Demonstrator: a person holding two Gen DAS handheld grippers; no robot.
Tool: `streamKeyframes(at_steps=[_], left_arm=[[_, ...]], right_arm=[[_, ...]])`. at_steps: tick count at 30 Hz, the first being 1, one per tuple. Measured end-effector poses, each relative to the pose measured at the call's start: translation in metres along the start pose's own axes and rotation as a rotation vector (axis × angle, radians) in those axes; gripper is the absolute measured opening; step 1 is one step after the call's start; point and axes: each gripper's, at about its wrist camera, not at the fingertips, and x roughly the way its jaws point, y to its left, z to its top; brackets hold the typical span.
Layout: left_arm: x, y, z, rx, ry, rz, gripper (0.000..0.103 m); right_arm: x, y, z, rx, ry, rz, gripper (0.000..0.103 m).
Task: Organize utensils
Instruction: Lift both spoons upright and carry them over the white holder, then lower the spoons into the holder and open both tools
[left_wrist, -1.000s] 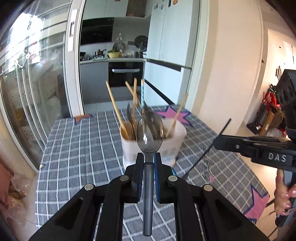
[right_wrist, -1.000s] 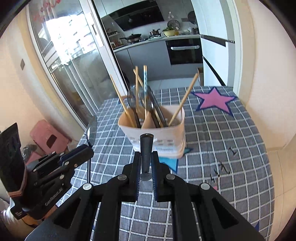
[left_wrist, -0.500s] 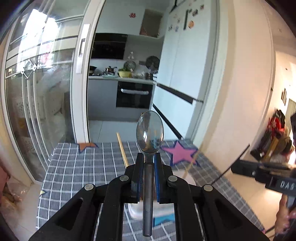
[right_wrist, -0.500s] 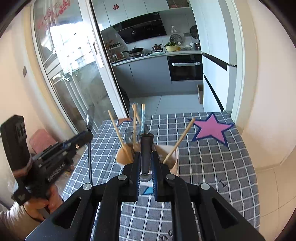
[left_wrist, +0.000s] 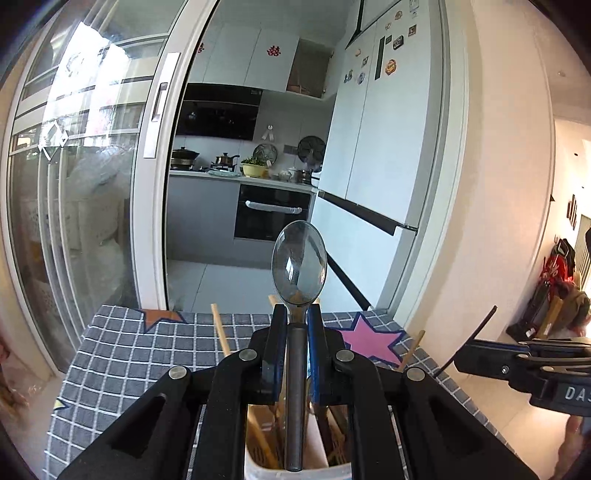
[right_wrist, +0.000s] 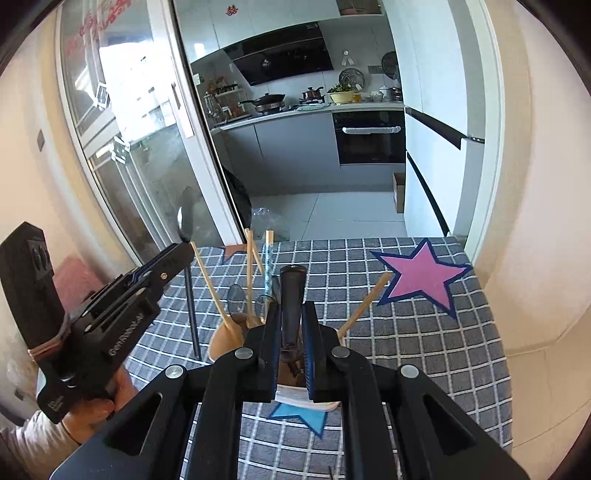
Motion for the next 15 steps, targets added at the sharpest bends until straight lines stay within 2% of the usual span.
streamKeyframes(at_steps=[7, 15], left_arm=[[0.019, -0.003, -0.012, -0.013, -0.036, 0.002, 0.042], [0.033, -0.001, -0.036, 0.012, -0.022, 0.036, 0.042]], right_arm=[[0.007, -0.004, 0.000, -0.034, 0.038, -0.035, 0.012], [0.024, -0.006, 0.000, -0.078, 0.100, -0.080, 0.012]])
